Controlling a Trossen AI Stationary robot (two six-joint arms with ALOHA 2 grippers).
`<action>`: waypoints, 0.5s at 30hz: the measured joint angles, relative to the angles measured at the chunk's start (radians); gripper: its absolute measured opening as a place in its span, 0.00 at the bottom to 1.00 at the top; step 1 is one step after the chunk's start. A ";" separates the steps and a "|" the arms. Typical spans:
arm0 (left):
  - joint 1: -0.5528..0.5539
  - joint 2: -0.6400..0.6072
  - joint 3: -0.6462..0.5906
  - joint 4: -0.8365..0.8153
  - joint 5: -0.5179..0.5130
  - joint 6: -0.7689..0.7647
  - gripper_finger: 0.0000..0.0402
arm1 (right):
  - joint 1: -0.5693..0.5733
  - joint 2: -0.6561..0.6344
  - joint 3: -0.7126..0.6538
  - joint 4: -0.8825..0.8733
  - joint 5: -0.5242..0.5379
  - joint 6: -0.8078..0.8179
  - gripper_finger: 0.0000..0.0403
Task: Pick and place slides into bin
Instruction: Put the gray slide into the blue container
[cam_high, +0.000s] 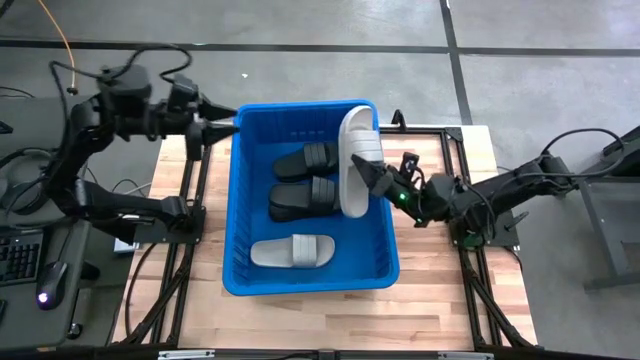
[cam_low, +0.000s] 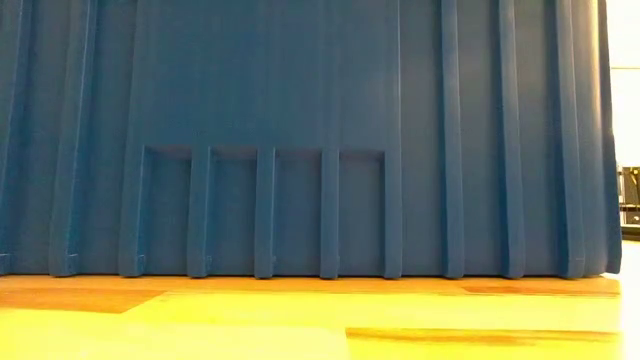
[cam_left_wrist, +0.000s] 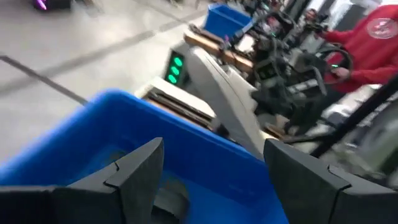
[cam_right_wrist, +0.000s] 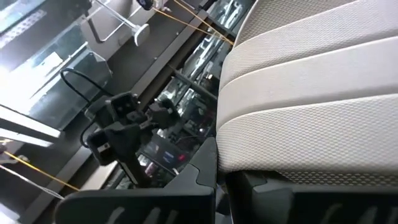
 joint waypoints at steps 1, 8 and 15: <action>0.000 0.013 0.000 0.001 0.019 -0.028 0.66 | -0.009 0.000 0.000 0.000 -0.009 0.009 0.00; -0.001 0.128 0.000 -0.007 0.105 -0.158 0.66 | -0.060 0.007 0.064 -0.007 -0.037 -0.071 0.00; -0.074 0.214 0.000 0.044 0.081 -0.222 0.66 | -0.091 0.064 0.293 -0.304 -0.030 -0.199 0.00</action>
